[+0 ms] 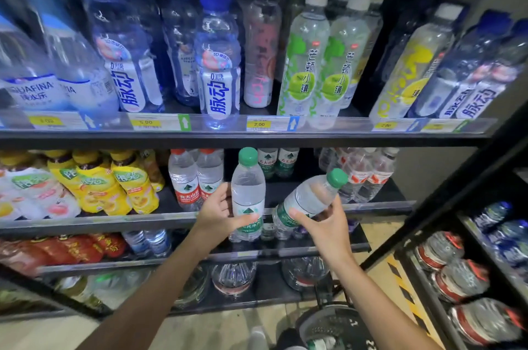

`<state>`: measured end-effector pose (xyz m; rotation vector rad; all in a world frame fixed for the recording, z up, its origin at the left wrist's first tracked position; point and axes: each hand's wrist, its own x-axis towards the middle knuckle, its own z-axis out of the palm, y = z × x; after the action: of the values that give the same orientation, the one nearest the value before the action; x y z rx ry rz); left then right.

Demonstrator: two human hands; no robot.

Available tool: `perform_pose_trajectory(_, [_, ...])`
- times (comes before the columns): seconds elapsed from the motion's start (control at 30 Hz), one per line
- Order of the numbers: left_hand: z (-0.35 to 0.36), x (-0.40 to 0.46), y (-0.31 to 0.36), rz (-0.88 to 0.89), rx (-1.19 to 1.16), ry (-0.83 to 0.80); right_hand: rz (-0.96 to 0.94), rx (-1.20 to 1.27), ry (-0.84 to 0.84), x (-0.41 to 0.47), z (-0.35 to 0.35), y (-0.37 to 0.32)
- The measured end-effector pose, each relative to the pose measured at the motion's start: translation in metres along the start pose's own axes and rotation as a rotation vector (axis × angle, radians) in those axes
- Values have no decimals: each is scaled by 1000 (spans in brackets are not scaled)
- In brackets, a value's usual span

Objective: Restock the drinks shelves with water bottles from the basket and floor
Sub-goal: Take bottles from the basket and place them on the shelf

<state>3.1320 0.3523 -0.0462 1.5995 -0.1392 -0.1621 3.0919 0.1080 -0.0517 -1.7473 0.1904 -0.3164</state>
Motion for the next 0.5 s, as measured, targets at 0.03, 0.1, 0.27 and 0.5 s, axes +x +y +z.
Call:
perform_pose_trajectory(0.03, [2,5,1,11,15,-1,-18,-4,20,7,1,2])
perform_pose_trajectory(0.1, [6,14,1,38,41,4,-18,1,60,23,3,9])
perform_pose_trajectory(0.27, [13,28,-6,78,45,56,17,-18,76,70,14,31])
perform_pose_trajectory(0.5, [13,36,-8,119,68,89,20,-236,-6,115,24,53])
